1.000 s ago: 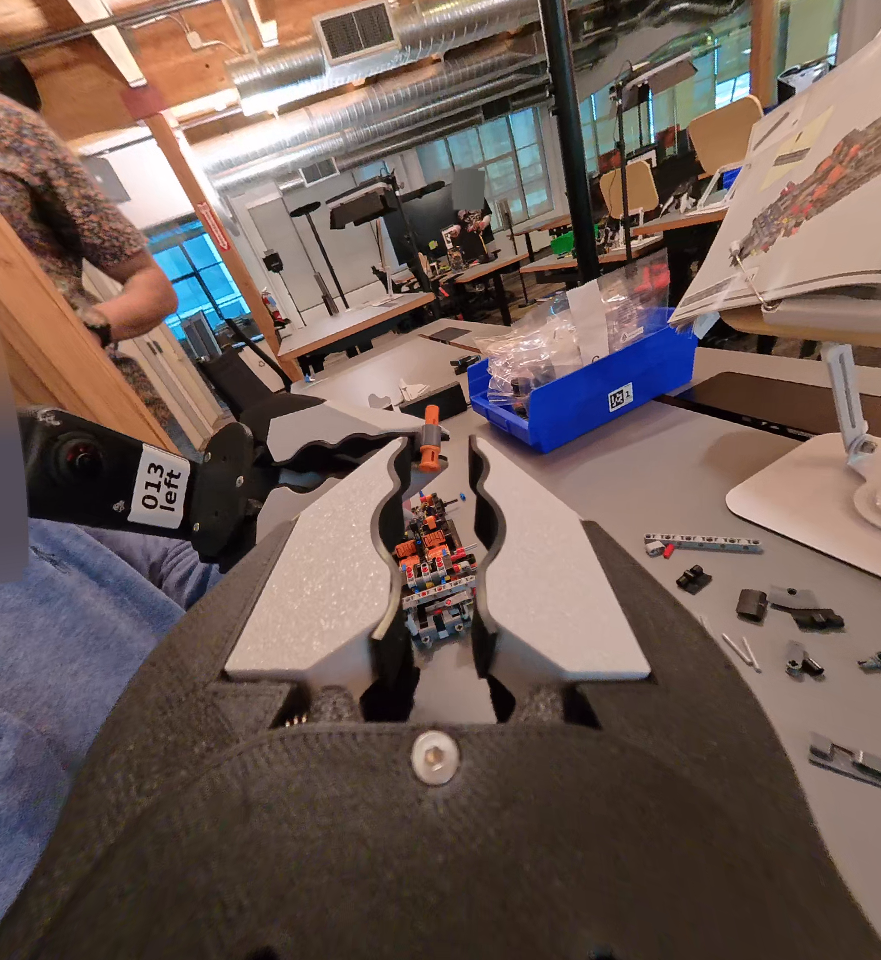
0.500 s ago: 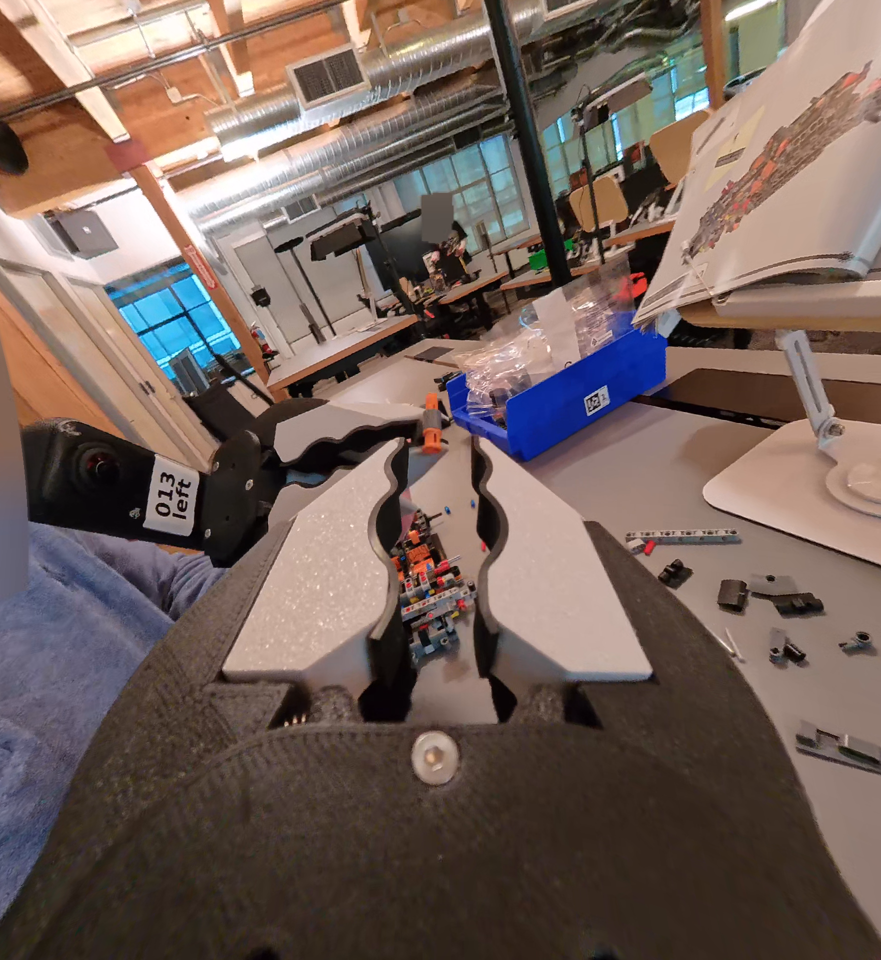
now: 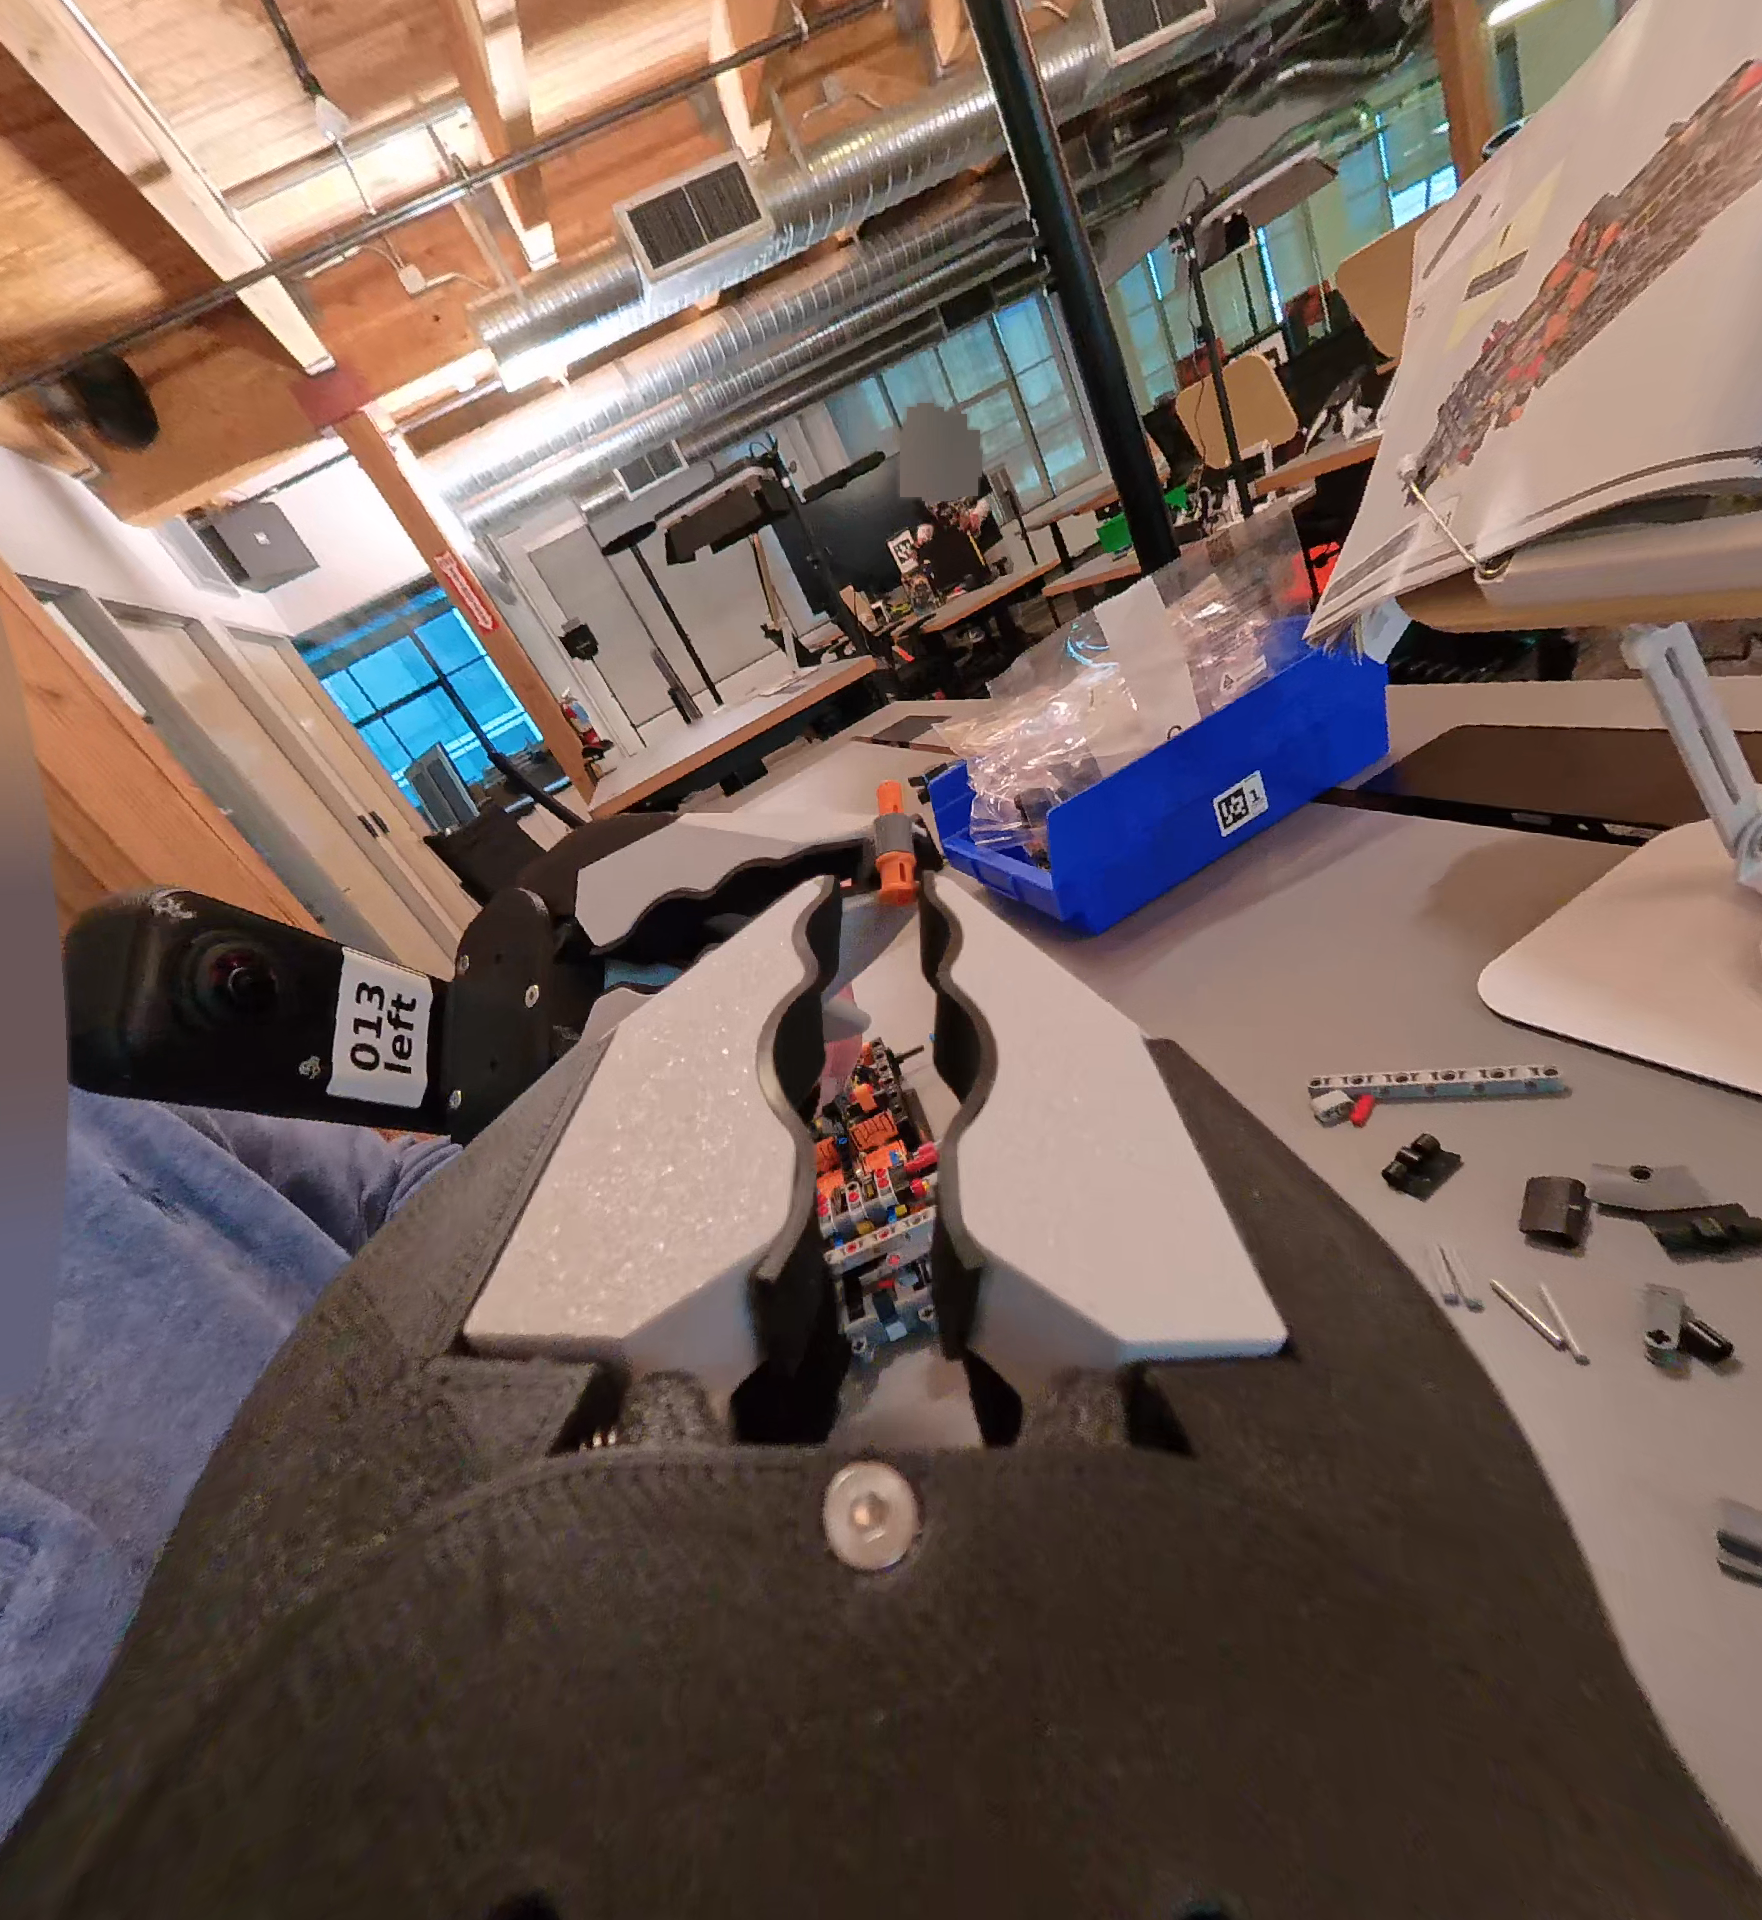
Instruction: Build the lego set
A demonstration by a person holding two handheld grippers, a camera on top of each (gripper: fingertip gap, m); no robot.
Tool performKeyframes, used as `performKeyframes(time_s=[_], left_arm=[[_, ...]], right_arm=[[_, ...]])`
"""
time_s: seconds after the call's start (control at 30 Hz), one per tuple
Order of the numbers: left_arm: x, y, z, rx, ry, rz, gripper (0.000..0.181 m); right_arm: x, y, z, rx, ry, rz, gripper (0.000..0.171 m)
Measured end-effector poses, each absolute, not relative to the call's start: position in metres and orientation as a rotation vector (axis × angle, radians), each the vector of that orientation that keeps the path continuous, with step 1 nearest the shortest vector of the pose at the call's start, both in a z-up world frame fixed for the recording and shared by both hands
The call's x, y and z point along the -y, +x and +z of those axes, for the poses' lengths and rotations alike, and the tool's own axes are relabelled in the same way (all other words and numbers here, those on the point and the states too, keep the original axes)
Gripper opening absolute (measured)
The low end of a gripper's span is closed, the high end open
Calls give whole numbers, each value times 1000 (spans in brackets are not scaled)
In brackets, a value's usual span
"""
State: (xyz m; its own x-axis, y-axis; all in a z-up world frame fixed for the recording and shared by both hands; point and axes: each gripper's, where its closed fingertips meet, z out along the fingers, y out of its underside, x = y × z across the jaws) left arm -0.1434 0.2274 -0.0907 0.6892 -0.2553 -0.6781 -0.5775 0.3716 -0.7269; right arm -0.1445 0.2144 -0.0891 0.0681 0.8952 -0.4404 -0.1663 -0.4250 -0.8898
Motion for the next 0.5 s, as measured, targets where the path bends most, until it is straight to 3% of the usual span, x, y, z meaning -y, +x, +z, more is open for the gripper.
performKeyframes(time_s=[0.37,0.5], left_arm=[[-224,-142,-88,-810,-1187,202,6],[-218,-144,-84,-785,-1171,186,20]], right_arm=[[-215,-142,-85,766,-1409,1515,4],[-216,-140,-82,799,-1399,1449,4]])
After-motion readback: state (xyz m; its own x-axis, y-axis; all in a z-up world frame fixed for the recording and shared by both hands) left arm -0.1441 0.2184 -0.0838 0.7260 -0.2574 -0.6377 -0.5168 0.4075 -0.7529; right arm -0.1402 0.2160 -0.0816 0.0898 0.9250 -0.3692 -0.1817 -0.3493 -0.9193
